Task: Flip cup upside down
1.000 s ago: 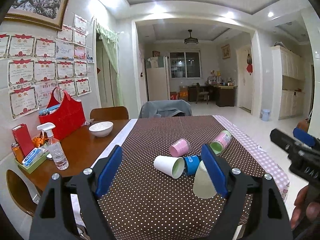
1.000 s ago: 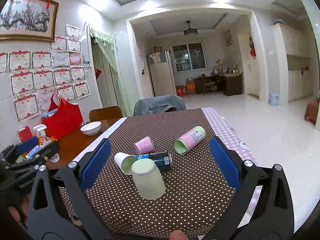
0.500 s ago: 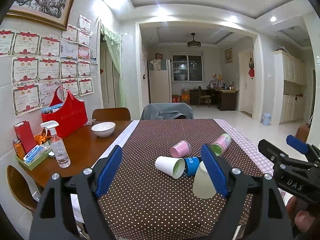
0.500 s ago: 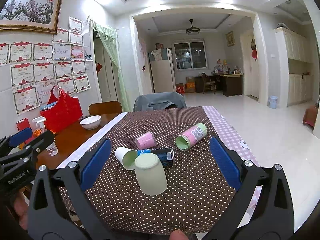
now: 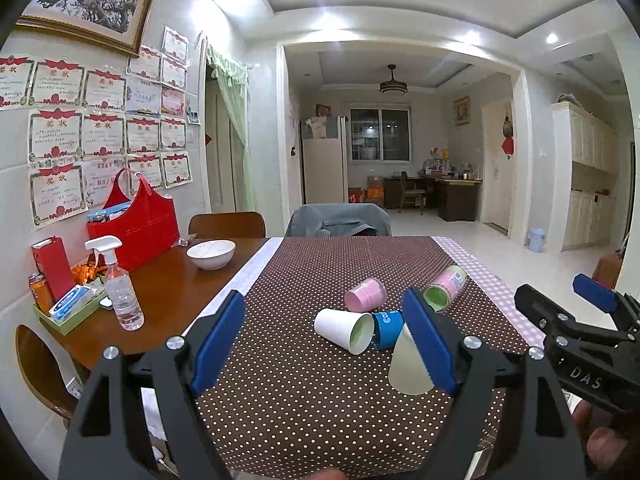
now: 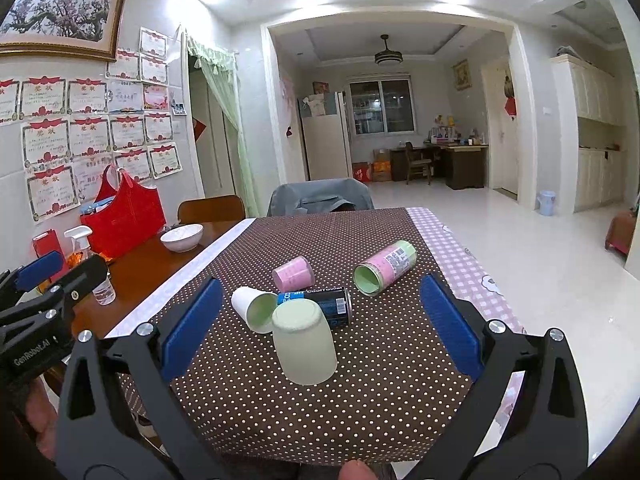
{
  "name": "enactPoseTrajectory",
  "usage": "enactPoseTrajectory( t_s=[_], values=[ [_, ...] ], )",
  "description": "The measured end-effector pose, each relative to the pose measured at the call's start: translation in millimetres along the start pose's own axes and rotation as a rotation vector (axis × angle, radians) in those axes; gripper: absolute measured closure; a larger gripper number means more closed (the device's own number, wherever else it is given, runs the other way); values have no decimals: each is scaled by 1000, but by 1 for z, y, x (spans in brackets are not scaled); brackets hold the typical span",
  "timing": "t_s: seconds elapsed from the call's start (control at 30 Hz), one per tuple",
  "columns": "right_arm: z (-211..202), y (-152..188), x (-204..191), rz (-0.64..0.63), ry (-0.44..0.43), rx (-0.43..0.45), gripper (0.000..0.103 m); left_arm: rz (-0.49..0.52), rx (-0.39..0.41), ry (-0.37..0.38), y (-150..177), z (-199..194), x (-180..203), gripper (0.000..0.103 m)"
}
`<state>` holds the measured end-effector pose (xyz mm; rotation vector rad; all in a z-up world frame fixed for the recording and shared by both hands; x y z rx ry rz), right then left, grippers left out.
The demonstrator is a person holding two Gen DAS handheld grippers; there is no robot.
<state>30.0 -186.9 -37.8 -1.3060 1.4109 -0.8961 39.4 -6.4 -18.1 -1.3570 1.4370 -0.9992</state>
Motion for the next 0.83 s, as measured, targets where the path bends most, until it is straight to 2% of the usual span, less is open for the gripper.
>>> enactPoseTrajectory(
  t_s=[0.33, 0.47, 0.57, 0.83],
  values=[
    [6, 2, 1, -1, 3, -14, 6, 10, -22, 2, 5, 6, 1, 23],
    [8, 4, 1, -1, 0, -21, 6, 8, 7, 7, 4, 4, 1, 23],
    [9, 5, 1, -1, 0, -24, 6, 3, 14, 5, 4, 3, 0, 14],
    [9, 5, 1, 2, -5, -25, 6, -3, -3, -44, 3, 8, -6, 13]
  ],
)
Point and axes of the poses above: each gripper's, at about its wrist camera, not at the fingertips, and z roughly the way its jaws point, x to its right, y to its underside, the point moved 6 cm from there along z, roughly the way its jaws point, and after that the axes turned 6 degrees about -y, right-handed, at the moved point
